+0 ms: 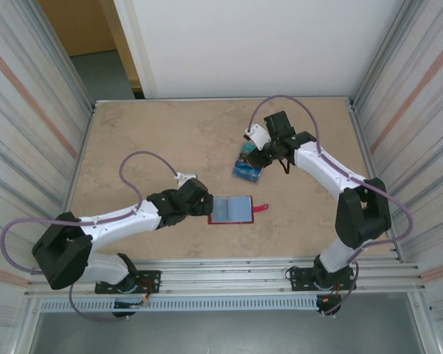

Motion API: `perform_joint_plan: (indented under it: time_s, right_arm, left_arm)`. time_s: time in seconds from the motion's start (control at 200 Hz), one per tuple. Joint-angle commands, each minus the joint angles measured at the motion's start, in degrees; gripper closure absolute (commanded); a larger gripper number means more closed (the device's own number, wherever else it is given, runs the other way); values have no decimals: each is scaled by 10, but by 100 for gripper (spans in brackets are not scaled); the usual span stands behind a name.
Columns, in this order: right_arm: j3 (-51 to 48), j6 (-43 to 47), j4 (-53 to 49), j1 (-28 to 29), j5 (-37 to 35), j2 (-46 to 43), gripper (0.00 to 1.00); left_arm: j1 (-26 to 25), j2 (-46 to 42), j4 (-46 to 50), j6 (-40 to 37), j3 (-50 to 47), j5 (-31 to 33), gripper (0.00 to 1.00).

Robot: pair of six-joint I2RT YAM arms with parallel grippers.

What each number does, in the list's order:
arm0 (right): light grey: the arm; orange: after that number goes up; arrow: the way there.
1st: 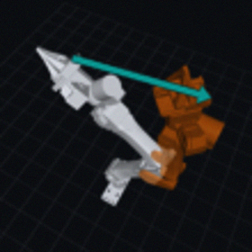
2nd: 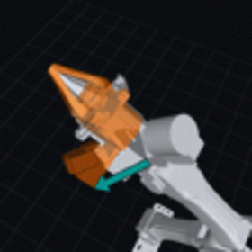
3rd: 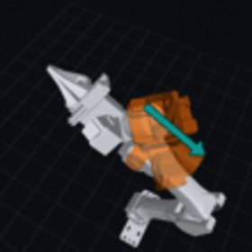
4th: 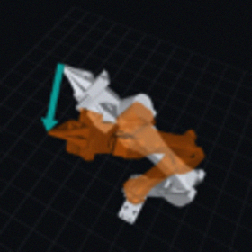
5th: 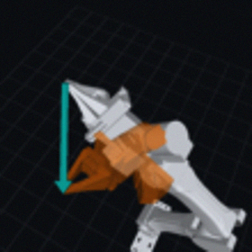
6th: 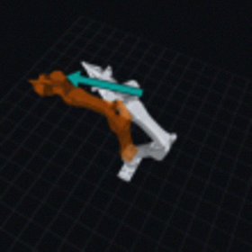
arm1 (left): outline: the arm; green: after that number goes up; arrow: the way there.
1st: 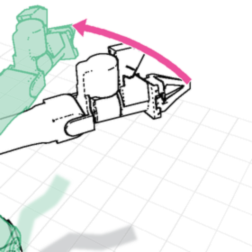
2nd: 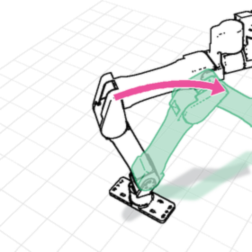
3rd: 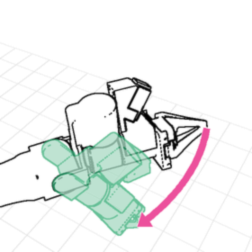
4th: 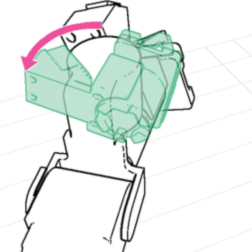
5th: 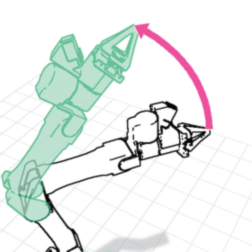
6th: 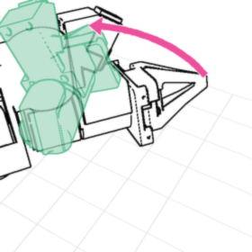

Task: Take the credit cards out of the card holder

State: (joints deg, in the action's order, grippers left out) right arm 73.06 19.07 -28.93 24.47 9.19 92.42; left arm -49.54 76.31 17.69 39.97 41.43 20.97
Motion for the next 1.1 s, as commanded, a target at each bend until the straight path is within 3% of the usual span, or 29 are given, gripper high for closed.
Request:
perform_joint_plan:
  time_s: [0.0,0.095,0.296,0.331,0.431,0.772,1.097]
  right_arm:
    - [-41,-54,22,10,38,-53,44]
    - [-72,-82,25,25,36,-84,31]
    - [-107,-139,16,86,4,-121,15]
    - [-112,-150,14,100,-6,-123,5]
    - [-121,-185,14,138,-23,-124,0]
    - [-127,-286,18,254,-131,-81,1]
    - [-80,-345,1,325,-176,11,25]
  left_arm:
    - [4,-24,-7,12,-9,9,1]
    - [4,-30,-12,19,-16,12,1]
    - [8,-41,-26,39,-36,17,1]
    - [9,-43,-28,44,-38,18,1]
    - [13,-51,-35,59,-48,23,1]
    - [33,-112,-23,142,-105,59,1]
    - [55,-175,0,183,-149,74,1]
